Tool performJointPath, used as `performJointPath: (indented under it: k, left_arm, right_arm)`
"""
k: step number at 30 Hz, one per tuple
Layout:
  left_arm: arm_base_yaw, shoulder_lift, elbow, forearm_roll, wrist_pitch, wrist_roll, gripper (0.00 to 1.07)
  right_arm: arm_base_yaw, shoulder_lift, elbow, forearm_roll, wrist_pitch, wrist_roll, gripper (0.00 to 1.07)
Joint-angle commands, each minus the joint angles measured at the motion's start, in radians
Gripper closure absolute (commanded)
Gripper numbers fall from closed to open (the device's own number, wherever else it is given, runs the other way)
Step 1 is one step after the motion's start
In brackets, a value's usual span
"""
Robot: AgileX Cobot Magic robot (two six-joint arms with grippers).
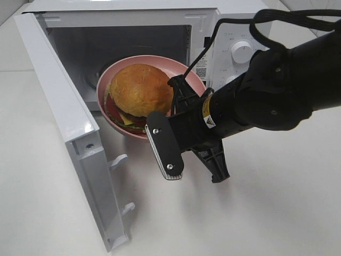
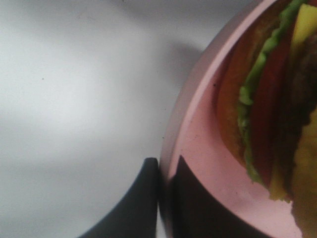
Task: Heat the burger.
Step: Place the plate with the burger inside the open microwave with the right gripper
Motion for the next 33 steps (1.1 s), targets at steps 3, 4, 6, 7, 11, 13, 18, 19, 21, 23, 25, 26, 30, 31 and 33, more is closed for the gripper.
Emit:
performJointPath:
  k: [3,4,6,7,11,13,18,19,21,23,25,26,30,31,33]
  left_arm:
    - [0.001,-0.020,0.002,-0.005,-0.013,0.000,1.06]
    - [0.001,-0.020,0.002,-0.005,-0.013,0.000,1.06]
    - [0.001,-0.020,0.002,-0.005,-0.013,0.000,1.06]
    - [0.001,-0.020,0.002,-0.005,-0.013,0.000,1.06]
    - [0.001,-0.020,0.002,-0.005,-0.013,0.000,1.06]
    - [0.001,-0.020,0.002,-0.005,-0.013,0.000,1.06]
    - [0.001,-0.020,0.002,-0.005,-0.013,0.000,1.06]
    - [0.001,-0.020,0.002,-0.005,-0.013,0.000,1.06]
    - [0.001,-0.020,0.002,-0.005,-0.013,0.000,1.06]
    - [0.001,-0.020,0.002,-0.005,-0.013,0.000,1.06]
    - [0.001,-0.020,0.002,-0.005,-0.013,0.000,1.06]
    - [0.001,-0.020,0.002,-0.005,-0.013,0.000,1.06]
    - [0.001,-0.020,0.002,-0.005,-0.013,0.000,1.06]
    - [0.001,-0.020,0.002,-0.005,-0.013,0.000,1.06]
    - [0.001,-0.020,0.002,-0.005,-0.013,0.000,1.06]
  right_arm:
    - [-0.003,0.029,-0.078,-0.013,0.010,-0.054,1.07]
    - [-0.003,0.048,-0.106,-0.013,0.031,-0.063,1.07]
    - [-0.003,0.066,-0.129,-0.012,0.050,-0.080,1.07]
    - [-0.003,0.066,-0.129,-0.012,0.050,-0.080,1.07]
    - [-0.003,0.103,-0.187,0.041,0.084,-0.142,1.07]
    - [-0.003,0.111,-0.197,0.059,0.094,-0.157,1.07]
    - [-0.008,0.148,-0.265,0.170,0.150,-0.270,1.07]
    - [-0.018,0.163,-0.292,0.227,0.167,-0.312,1.07]
    - [-0.024,0.173,-0.308,0.252,0.180,-0.334,1.07]
    - [-0.037,0.186,-0.343,0.301,0.213,-0.370,1.07]
    - [-0.039,0.208,-0.400,0.322,0.268,-0.383,1.07]
    - [-0.039,0.208,-0.400,0.322,0.268,-0.383,1.07]
    - [-0.039,0.247,-0.501,0.354,0.312,-0.378,1.07]
    - [-0.039,0.247,-0.501,0.354,0.312,-0.378,1.07]
    - [-0.039,0.281,-0.579,0.357,0.374,-0.336,1.07]
